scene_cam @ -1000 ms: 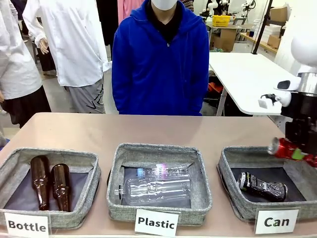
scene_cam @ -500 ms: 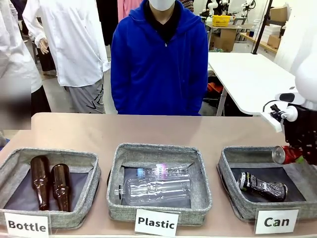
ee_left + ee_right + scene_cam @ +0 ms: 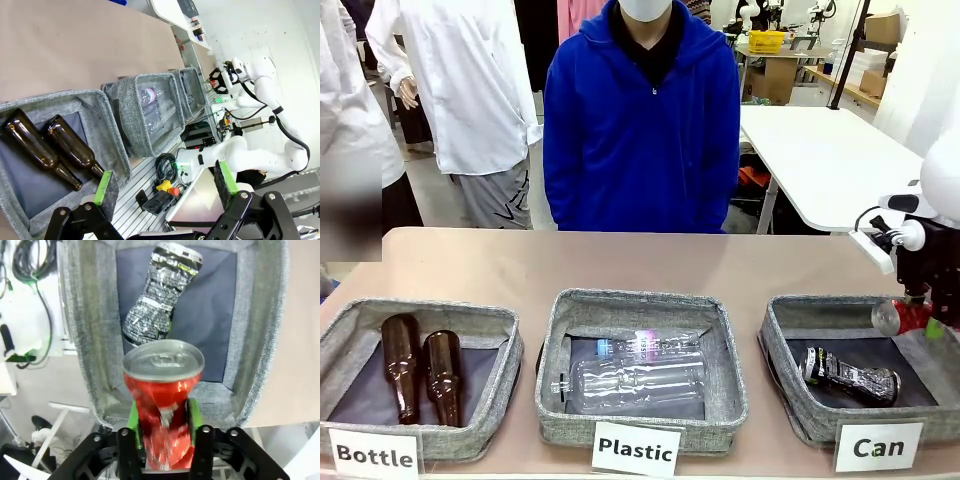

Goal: Sort the can waste into the basket.
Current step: Pick up the can waste from the table and place it in the right Fabric basket.

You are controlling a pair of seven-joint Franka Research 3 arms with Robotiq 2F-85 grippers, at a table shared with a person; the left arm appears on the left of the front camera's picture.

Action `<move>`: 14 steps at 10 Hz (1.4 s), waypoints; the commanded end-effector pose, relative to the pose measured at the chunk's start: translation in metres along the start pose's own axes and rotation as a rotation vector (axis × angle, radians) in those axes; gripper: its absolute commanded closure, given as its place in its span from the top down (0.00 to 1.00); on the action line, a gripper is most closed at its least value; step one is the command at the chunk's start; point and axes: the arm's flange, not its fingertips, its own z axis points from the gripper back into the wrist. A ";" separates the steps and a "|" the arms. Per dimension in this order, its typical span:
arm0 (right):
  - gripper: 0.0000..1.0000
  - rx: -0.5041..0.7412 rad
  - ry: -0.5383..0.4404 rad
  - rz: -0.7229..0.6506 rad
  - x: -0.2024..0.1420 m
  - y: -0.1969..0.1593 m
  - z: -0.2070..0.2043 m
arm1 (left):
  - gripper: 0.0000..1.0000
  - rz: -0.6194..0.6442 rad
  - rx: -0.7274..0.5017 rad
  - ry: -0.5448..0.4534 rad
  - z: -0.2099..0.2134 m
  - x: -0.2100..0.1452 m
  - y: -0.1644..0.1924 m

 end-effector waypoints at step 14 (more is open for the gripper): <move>1.00 0.864 -1.678 -1.105 -0.008 -0.024 0.067 | 1.00 0.007 -0.013 -0.016 -0.001 0.000 -0.002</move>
